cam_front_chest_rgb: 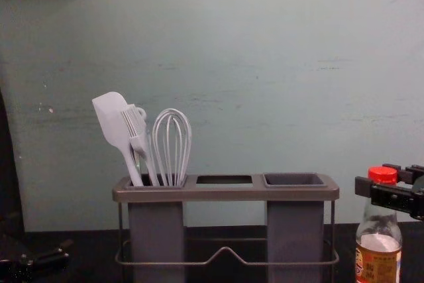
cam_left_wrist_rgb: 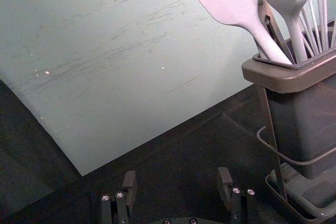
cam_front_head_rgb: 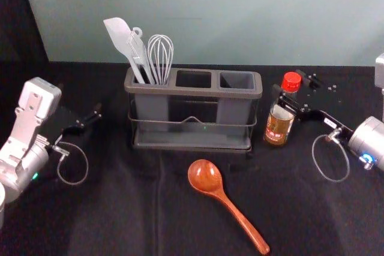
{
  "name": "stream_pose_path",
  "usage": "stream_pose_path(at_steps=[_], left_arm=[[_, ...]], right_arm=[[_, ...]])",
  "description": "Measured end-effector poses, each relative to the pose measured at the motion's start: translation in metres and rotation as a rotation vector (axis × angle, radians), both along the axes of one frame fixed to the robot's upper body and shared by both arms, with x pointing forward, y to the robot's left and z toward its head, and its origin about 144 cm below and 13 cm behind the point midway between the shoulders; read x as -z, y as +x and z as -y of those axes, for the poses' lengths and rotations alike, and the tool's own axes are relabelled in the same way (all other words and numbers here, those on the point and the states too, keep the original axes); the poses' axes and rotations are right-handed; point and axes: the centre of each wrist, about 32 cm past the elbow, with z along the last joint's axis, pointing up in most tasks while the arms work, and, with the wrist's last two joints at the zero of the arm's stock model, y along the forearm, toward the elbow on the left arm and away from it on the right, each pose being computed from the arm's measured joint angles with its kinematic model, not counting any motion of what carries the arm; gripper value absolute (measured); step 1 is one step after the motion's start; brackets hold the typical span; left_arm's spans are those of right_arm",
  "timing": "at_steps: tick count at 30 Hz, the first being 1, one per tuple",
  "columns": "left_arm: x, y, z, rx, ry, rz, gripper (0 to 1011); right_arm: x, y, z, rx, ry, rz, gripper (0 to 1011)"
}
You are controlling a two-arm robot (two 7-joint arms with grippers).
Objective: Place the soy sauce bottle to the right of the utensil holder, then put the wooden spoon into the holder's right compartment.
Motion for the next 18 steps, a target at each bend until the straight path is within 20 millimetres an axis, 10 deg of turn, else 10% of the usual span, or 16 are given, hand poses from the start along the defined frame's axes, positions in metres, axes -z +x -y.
stream_pose_path(at_steps=[9,18], left_arm=[[0.0,0.0,0.0,0.0,0.0,0.0,1005],[0.0,0.0,0.0,0.0,0.0,0.0,1005]], right_arm=[[-0.0001,-0.0002,0.0001,0.0,0.0,0.0,947],[-0.0001,-0.0002,0.0001,0.0,0.0,0.0,1004]])
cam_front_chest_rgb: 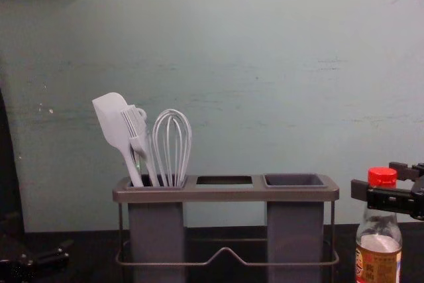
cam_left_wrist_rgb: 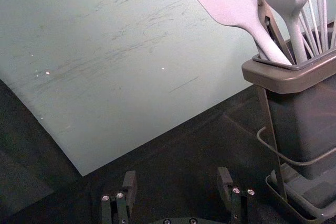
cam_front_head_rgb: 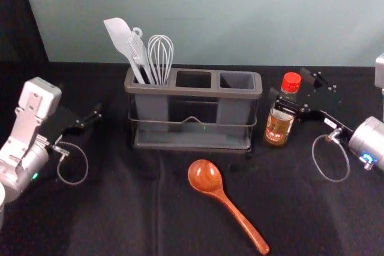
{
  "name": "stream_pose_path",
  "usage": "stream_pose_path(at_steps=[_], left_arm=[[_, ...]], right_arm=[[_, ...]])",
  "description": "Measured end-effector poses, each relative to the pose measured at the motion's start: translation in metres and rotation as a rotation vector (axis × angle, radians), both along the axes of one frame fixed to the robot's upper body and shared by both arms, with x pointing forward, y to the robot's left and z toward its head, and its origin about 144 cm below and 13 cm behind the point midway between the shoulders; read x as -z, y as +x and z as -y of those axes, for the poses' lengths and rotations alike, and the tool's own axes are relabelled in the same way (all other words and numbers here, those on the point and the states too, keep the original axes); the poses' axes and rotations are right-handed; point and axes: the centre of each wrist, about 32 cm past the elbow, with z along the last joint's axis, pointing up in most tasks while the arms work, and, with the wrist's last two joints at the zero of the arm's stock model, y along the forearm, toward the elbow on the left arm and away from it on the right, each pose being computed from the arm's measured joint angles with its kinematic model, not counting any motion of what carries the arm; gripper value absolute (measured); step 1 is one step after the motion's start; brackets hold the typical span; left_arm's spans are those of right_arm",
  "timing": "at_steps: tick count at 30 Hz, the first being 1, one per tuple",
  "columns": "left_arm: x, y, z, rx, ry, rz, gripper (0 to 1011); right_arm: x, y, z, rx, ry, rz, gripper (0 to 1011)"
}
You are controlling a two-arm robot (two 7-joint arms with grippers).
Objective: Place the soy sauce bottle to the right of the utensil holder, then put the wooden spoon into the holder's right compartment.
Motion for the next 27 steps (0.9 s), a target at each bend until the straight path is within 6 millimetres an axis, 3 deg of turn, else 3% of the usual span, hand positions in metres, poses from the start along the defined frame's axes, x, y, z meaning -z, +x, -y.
stream_pose_path(at_steps=[15,27], left_arm=[[0.0,0.0,0.0,0.0,0.0,0.0,1005],[0.0,0.0,0.0,0.0,0.0,0.0,1005]], right_arm=[[-0.024,-0.014,0.0,-0.019,0.003,0.065,1004],[-0.053,-0.048,0.0,0.023,-0.062,0.122,1004]])
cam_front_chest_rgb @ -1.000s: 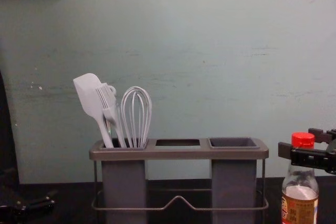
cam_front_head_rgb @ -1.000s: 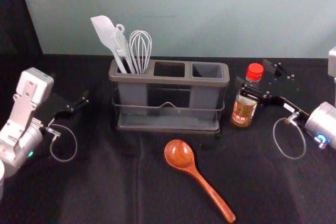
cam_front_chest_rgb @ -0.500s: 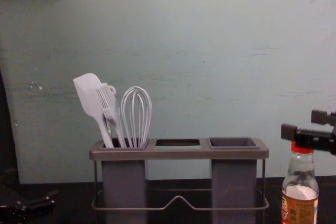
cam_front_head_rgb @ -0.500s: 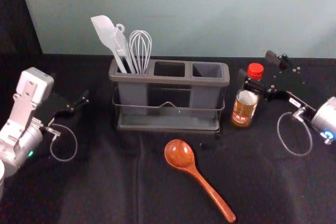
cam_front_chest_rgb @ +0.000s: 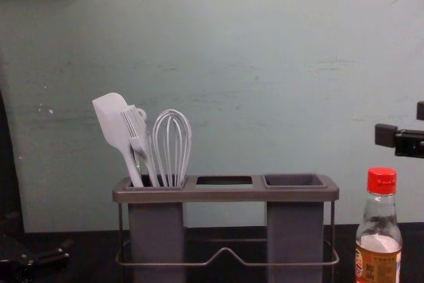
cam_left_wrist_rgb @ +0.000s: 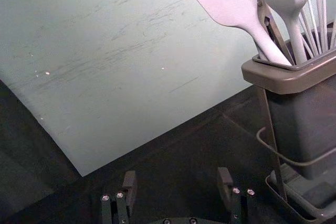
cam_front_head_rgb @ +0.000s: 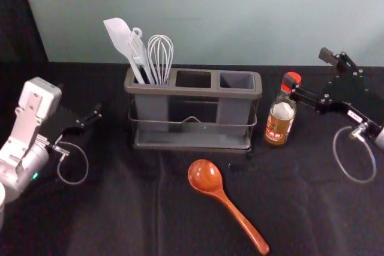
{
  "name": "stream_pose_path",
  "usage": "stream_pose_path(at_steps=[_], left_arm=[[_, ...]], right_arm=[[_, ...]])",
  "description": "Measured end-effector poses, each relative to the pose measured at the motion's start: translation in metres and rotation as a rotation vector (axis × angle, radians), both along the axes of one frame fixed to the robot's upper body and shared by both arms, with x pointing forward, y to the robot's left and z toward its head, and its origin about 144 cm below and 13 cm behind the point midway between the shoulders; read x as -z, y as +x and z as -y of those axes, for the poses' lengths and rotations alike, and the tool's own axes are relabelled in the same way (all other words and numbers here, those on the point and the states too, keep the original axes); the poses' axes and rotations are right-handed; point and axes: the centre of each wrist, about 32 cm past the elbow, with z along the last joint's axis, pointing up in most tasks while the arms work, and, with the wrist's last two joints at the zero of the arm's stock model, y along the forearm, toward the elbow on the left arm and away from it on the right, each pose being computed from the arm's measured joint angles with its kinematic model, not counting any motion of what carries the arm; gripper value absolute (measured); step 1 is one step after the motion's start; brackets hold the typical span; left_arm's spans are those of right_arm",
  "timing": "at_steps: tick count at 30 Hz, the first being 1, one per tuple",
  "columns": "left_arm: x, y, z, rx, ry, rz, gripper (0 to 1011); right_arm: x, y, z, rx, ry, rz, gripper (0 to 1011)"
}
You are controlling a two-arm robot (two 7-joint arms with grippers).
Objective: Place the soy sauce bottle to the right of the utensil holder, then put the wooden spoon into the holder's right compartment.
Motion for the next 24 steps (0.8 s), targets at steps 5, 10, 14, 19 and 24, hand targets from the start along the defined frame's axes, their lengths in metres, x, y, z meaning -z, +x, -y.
stream_pose_path(at_steps=[5,10,14,19,24], left_arm=[[0.0,0.0,0.0,0.0,0.0,0.0,1005],[0.0,0.0,0.0,0.0,0.0,0.0,1005],[0.0,0.0,0.0,0.0,0.0,0.0,1005],[0.0,0.0,0.0,0.0,0.0,0.0,1005],[0.0,0.0,0.0,0.0,0.0,0.0,1005]], right_arm=[[-0.006,-0.012,0.002,0.011,-0.012,0.004,1004],[-0.012,-0.024,0.002,-0.011,-0.01,0.011,1004],[-0.017,-0.033,0.0,-0.052,0.014,0.018,1004],[-0.023,-0.047,-0.012,-0.109,0.031,0.023,1004],[-0.028,-0.055,-0.028,-0.15,0.012,-0.013,1004]])
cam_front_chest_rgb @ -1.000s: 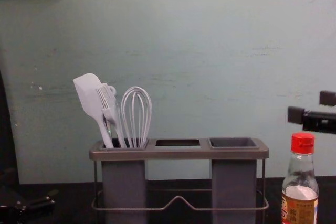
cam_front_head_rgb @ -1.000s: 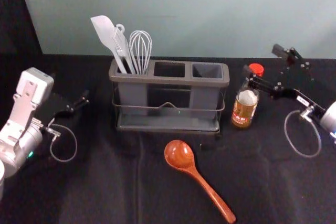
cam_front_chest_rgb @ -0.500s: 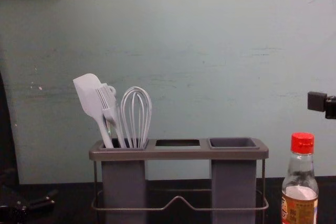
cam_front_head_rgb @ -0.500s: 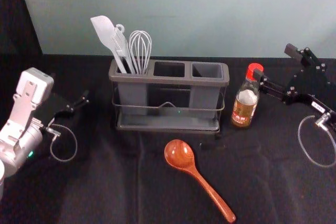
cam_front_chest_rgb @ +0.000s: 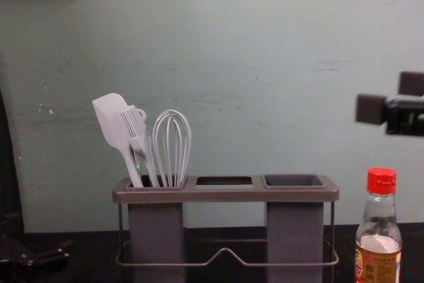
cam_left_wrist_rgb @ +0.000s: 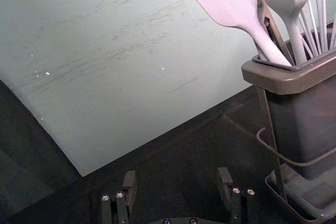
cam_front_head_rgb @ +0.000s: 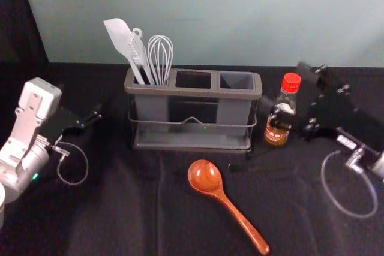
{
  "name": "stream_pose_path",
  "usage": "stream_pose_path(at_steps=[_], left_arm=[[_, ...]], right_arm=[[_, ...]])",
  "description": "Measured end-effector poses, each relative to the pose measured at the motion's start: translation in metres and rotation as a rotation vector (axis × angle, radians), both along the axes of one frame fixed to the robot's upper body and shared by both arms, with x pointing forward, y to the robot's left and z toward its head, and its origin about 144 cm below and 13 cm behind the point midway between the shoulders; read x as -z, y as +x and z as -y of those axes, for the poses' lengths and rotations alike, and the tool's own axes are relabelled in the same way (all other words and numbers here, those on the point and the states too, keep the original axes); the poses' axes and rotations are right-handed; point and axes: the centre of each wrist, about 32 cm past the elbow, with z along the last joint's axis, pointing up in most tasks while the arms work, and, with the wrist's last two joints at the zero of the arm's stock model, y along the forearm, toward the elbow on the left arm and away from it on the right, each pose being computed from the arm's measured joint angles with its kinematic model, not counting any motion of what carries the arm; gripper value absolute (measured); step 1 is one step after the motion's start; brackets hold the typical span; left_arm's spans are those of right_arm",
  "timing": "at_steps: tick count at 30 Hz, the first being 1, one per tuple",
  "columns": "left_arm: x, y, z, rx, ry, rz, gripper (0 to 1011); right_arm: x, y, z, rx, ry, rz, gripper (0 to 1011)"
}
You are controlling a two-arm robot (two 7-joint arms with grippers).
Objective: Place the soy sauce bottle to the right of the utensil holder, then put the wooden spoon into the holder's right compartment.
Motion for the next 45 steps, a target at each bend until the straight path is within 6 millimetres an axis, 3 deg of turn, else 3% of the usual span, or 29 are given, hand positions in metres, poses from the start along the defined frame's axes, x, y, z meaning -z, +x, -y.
stream_pose_path(at_steps=[11,21,45], left_arm=[[0.0,0.0,0.0,0.0,0.0,0.0,1005],[0.0,0.0,0.0,0.0,0.0,0.0,1005],[0.0,0.0,0.0,0.0,0.0,0.0,1005]], right_arm=[[0.008,-0.007,-0.06,0.013,-0.112,-0.25,1004],[0.014,0.01,-0.1,0.116,-0.207,-0.51,1004],[0.04,0.05,-0.135,0.177,-0.322,-0.679,1004]])
